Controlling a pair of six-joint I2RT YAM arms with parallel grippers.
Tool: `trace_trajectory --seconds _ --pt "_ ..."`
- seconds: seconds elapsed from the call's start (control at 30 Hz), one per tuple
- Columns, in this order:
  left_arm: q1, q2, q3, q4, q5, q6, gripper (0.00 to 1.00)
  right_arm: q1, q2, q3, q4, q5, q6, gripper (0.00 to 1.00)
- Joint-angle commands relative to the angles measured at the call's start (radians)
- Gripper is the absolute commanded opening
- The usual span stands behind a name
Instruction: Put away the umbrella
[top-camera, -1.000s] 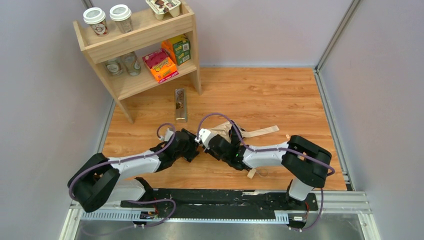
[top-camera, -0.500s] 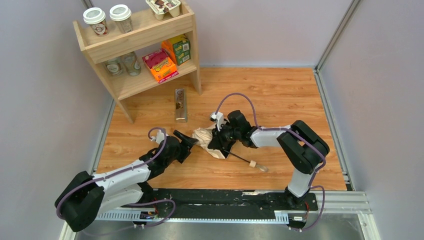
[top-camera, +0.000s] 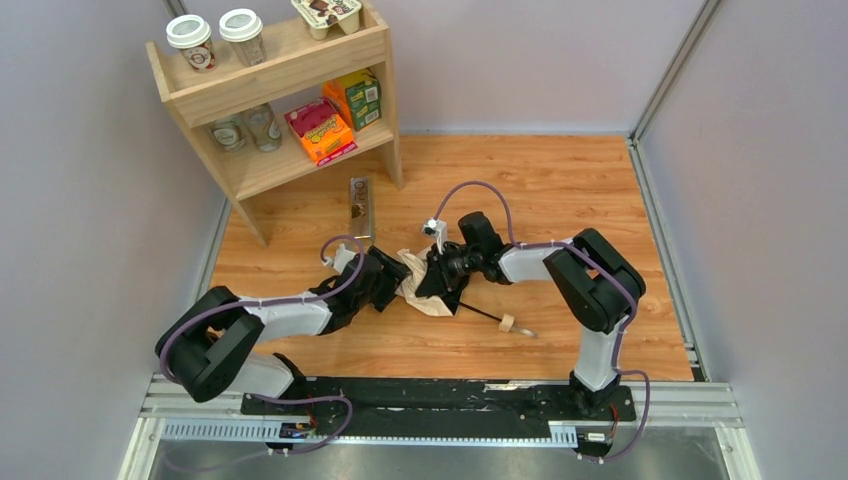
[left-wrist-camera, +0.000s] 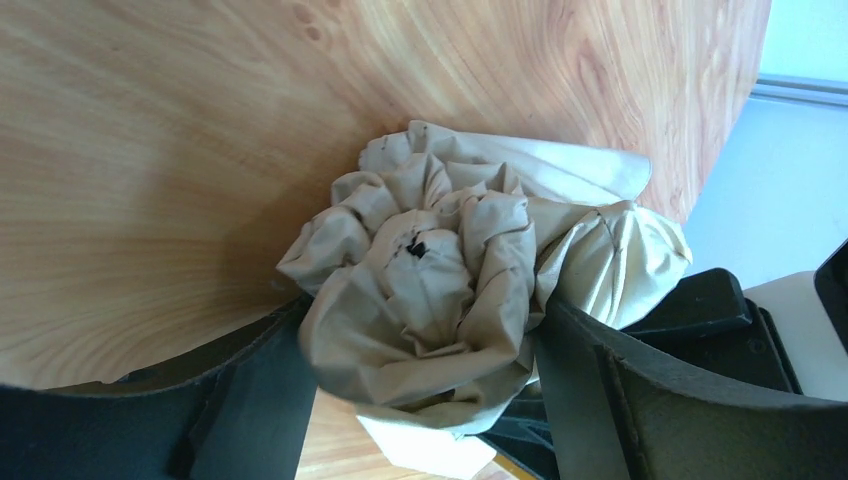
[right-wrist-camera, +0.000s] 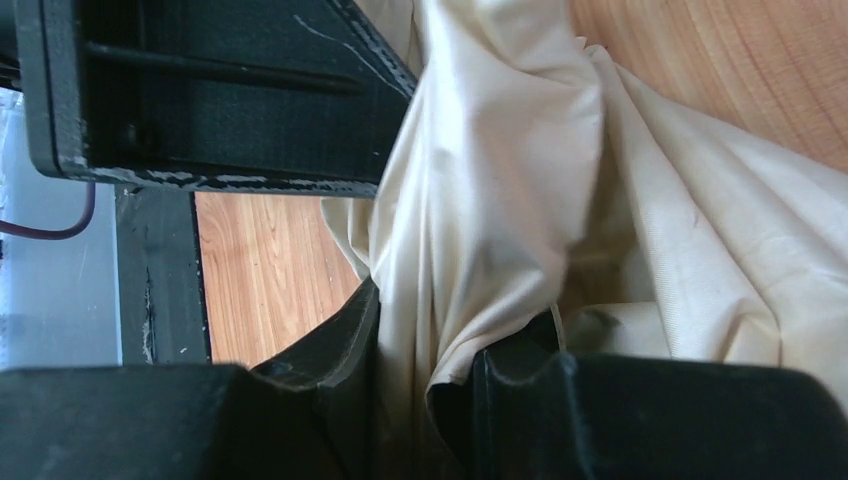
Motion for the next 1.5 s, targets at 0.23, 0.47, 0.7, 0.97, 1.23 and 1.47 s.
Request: trace_trajectory --seconds 0.23,0.47,0.7,0.97,1.23,1.47 --pt "0.0 0.215 -0.004 0.043 -0.032 0.031 0.27 0.046 0.075 -0.011 -0.208 -0.101 -0.033 0.0" --pt "0.0 0.216 -0.051 0.052 0.022 -0.011 0.0 0.06 -0.083 -0.001 -0.316 0.174 0.074 0.3" --pt "-0.001 0.11 -0.035 -0.11 0.02 -0.004 0.0 0.119 -0.268 0.102 -0.567 0.51 0.014 0.76" --pt "-0.009 0.104 -0.009 -0.161 0.055 -0.014 0.0 0.326 -0.33 0.19 -0.569 0.837 -0.266 0.98" --pt "-0.009 0.11 0.014 -0.212 0.074 -0.044 0.0 0.434 -0.174 0.223 -0.521 0.982 -0.36 1.0" --pt "-0.009 0.099 0.041 -0.279 0.106 -0.102 0.0 0.497 -0.103 0.09 -0.423 1.222 -0.291 0.97"
